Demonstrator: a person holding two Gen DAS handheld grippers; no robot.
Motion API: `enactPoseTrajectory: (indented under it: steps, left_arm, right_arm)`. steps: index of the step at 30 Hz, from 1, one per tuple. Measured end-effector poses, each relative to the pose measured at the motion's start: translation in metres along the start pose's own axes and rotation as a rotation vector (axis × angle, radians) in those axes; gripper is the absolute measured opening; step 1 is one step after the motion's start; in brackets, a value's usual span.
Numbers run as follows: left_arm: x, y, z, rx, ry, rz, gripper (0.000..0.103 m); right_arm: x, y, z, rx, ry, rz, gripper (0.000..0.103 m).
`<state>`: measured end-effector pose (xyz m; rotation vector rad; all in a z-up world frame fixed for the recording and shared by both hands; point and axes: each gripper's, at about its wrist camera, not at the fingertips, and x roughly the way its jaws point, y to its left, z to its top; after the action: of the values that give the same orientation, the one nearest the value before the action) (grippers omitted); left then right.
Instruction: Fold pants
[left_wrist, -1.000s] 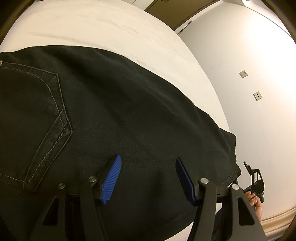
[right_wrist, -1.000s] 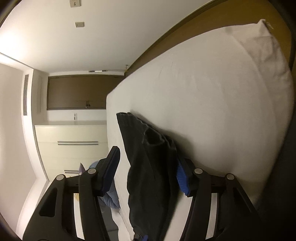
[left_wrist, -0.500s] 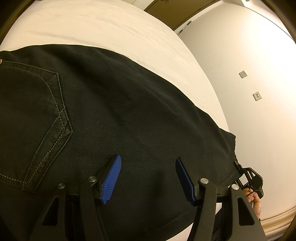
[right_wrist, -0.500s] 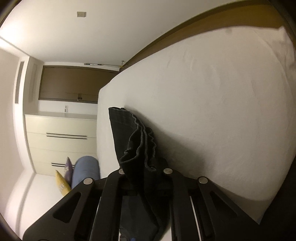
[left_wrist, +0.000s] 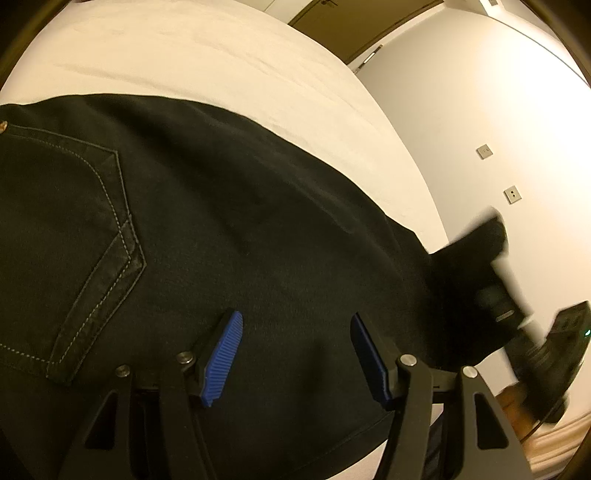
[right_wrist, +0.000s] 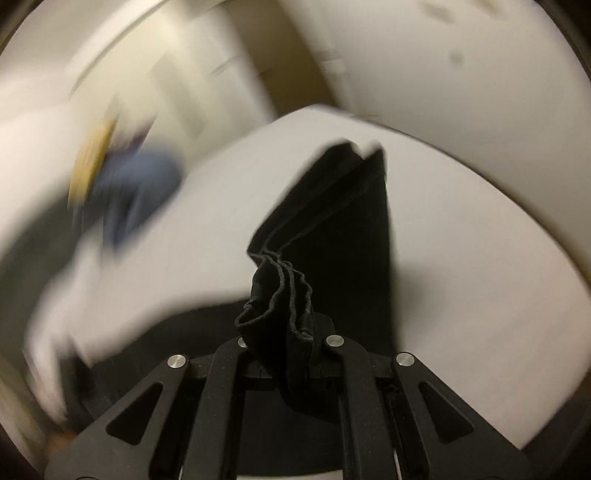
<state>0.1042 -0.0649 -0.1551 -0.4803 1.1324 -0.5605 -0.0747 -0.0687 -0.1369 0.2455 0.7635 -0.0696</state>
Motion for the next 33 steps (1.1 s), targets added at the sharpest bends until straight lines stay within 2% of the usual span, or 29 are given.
enactPoseTrajectory:
  steps: [1,3,5,7,12,17,25,27,28,29,30,31,32,33]
  left_arm:
    - [0.000,-0.001,0.001,-0.008,0.001,0.000,0.069]
    - [-0.002,-0.004,0.004,-0.028,0.004,-0.016,0.079]
    - [-0.005,-0.010,0.006,-0.036,0.002,-0.024,0.095]
    - [-0.004,-0.014,0.008,-0.043,-0.002,-0.050,0.102]
    - [0.019,-0.028,0.018,-0.087,0.063,-0.097,0.102]
    - [0.040,-0.044,0.036,-0.103,0.127,-0.150,0.102]
    - [0.063,-0.060,0.056,-0.027,0.199,-0.093,0.101]
    - [0.065,-0.062,0.059,0.001,0.218,-0.084,0.097]
    - [0.065,-0.063,0.061,0.013,0.229,-0.082,0.086]
    - [0.066,-0.063,0.063,0.025,0.244,-0.083,0.070]
    - [0.067,-0.063,0.064,0.035,0.270,-0.081,0.060]
    - [0.068,-0.061,0.065,0.040,0.293,-0.078,0.037]
    - [0.067,-0.058,0.066,0.052,0.316,-0.063,0.022]
    - [0.066,-0.058,0.068,0.063,0.322,-0.053,0.019]
  right_arm:
    - [0.025,0.011,-0.013,-0.041,0.087,-0.006,0.007]
    - [0.059,0.017,-0.034,-0.040,0.189,-0.032,0.007]
    - [0.066,0.016,-0.038,-0.038,0.160,-0.041,0.007]
    - [0.064,0.015,-0.037,-0.049,0.152,-0.039,0.007]
    - [0.043,0.027,-0.040,-0.093,0.094,-0.058,0.007]
    - [0.002,0.059,-0.053,-0.250,0.046,-0.118,0.007]
    - [-0.008,0.074,-0.056,-0.353,0.020,-0.166,0.007]
    - [-0.011,0.078,-0.061,-0.371,0.014,-0.168,0.007]
    - [-0.013,0.082,-0.063,-0.384,0.009,-0.168,0.007]
    - [-0.014,0.084,-0.065,-0.393,0.006,-0.168,0.007]
    - [-0.015,0.089,-0.067,-0.410,0.001,-0.166,0.007]
    - [-0.016,0.093,-0.068,-0.423,-0.001,-0.162,0.007]
    - [-0.017,0.097,-0.070,-0.430,-0.003,-0.159,0.007]
    - [-0.018,0.101,-0.071,-0.443,-0.008,-0.156,0.007]
